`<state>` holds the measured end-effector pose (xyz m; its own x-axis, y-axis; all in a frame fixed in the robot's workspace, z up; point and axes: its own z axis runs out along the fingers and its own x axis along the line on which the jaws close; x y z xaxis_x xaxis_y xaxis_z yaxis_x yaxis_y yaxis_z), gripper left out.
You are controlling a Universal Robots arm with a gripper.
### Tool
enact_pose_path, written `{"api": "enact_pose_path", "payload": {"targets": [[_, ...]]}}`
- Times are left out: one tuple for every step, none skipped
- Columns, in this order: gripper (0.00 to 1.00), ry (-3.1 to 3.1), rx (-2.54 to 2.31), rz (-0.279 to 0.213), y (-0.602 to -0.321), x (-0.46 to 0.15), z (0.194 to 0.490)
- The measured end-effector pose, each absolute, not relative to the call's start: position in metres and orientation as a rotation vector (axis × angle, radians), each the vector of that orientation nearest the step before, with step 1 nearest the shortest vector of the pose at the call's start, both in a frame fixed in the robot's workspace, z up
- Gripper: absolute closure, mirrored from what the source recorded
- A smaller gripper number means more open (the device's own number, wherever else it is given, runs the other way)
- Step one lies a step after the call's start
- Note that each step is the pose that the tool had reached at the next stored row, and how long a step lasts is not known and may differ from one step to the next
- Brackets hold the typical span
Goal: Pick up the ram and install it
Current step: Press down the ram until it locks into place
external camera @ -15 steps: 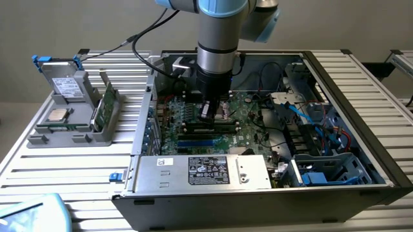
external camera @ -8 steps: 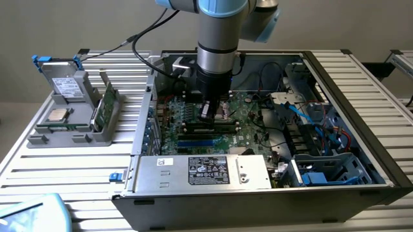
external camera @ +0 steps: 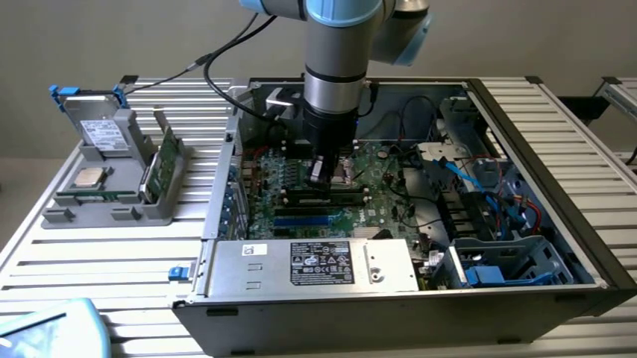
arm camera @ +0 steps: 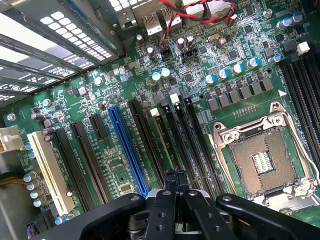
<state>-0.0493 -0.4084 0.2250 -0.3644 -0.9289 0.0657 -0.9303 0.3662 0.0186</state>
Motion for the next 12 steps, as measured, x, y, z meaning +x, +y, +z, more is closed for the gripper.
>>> {"api": "enact_pose_path", "payload": {"targets": [[0.89, -2.543, 1.732, 0.033, -0.4084, -0.0493, 0.2250], [0.89, -2.543, 1.732, 0.033, -0.4084, -0.0493, 0.2250], [0.89, -2.542, 1.732, 0.033, -0.4084, -0.0493, 0.2250], [0.89, -2.542, 1.732, 0.033, -0.4084, -0.0493, 0.2250], [0.89, -2.542, 1.732, 0.033, -0.4084, -0.0493, 0.2250], [0.89, -2.542, 1.732, 0.033, -0.4084, -0.0493, 0.2250], [0.89, -2.542, 1.733, 0.033, -0.4084, -0.0492, 0.2250], [0.89, -2.542, 1.733, 0.033, -0.4084, -0.0492, 0.2250], [0.89, -2.542, 1.733, 0.033, -0.4084, -0.0492, 0.2250], [0.89, -2.542, 1.733, 0.033, -0.4084, -0.0492, 0.2250], [0.89, -2.542, 1.733, 0.033, -0.4084, -0.0492, 0.2250], [0.89, -2.542, 1.733, 0.033, -0.4084, -0.0493, 0.2250]]}}
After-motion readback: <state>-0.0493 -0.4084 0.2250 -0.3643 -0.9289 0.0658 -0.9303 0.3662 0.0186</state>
